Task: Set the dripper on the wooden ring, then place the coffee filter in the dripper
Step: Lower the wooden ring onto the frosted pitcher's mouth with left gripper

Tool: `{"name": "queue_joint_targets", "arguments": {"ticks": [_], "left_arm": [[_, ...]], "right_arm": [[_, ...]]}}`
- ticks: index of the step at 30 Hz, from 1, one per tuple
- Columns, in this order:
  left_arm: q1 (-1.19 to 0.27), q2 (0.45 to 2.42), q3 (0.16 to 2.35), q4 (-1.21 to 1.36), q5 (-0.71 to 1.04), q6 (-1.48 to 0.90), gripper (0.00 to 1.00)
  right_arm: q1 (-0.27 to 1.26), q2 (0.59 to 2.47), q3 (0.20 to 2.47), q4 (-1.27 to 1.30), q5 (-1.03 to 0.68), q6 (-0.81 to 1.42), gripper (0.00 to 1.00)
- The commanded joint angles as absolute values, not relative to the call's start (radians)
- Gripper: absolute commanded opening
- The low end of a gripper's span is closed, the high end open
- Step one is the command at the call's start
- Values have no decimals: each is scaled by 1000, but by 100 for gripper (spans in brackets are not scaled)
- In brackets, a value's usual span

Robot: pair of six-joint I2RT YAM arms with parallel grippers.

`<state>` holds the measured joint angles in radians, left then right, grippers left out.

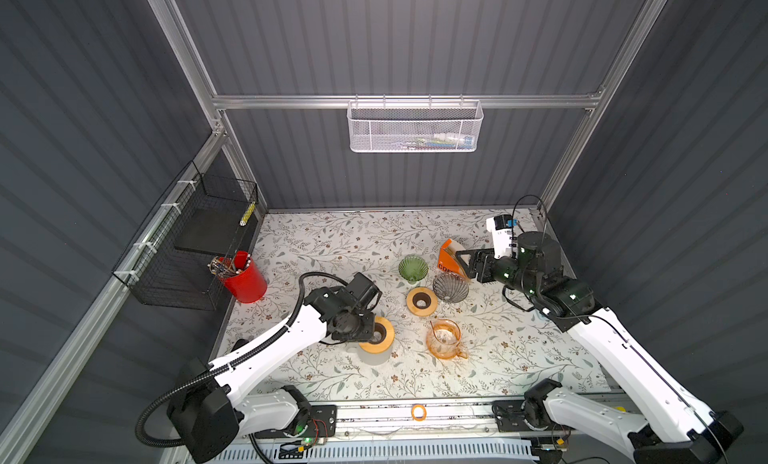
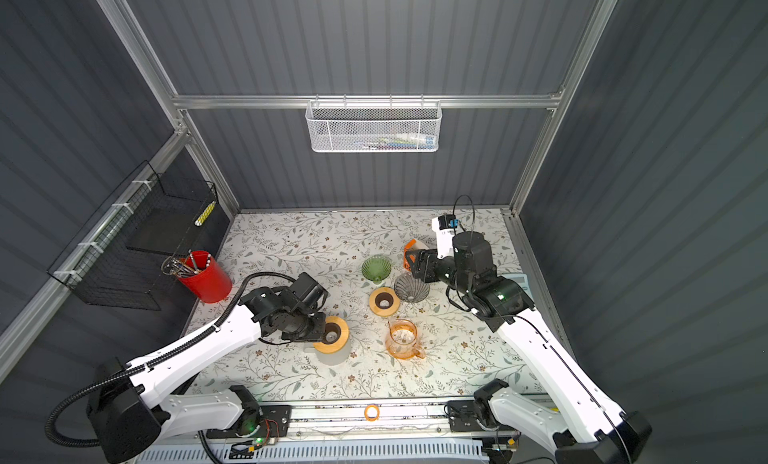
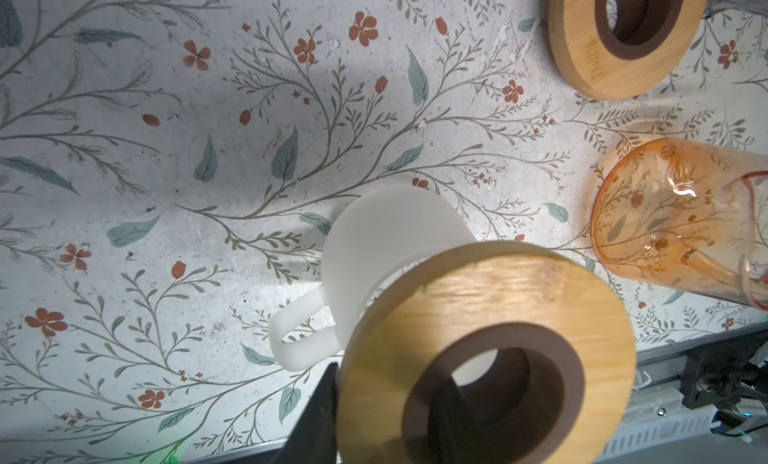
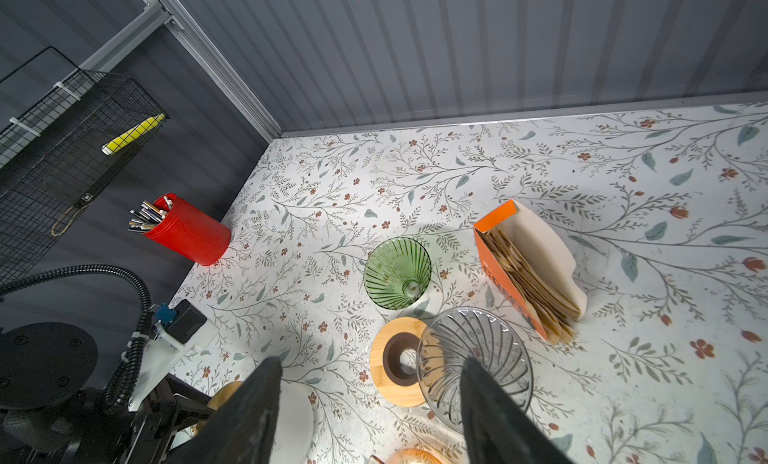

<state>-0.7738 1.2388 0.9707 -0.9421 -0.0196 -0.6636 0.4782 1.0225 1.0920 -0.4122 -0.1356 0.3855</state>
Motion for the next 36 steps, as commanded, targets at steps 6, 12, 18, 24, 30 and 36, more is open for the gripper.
{"name": "queue_joint_targets", "arguments": {"ticks": [6, 12, 18, 24, 30, 36], "left_arm": [[-781, 1259, 960, -959, -34, -670, 25], [-782, 1272, 959, -960, -35, -666, 25], [-785, 1277, 963, -961, -44, -660, 26], [-785, 1286, 960, -960, -49, -657, 28], [-787, 1290, 962, -959, -56, -655, 31], [-788, 1298, 966, -957, -69, -648, 32]], "right_arm": [[482, 1032, 1106, -394, -144, 390, 69], [484, 1035, 1108, -393, -146, 392, 69], [484, 1038, 1108, -393, -146, 390, 69], [484, 1041, 1109, -393, -147, 393, 69], [485, 1042, 1112, -393, -144, 394, 69], [485, 1042, 1112, -394, -143, 394, 69]]}}
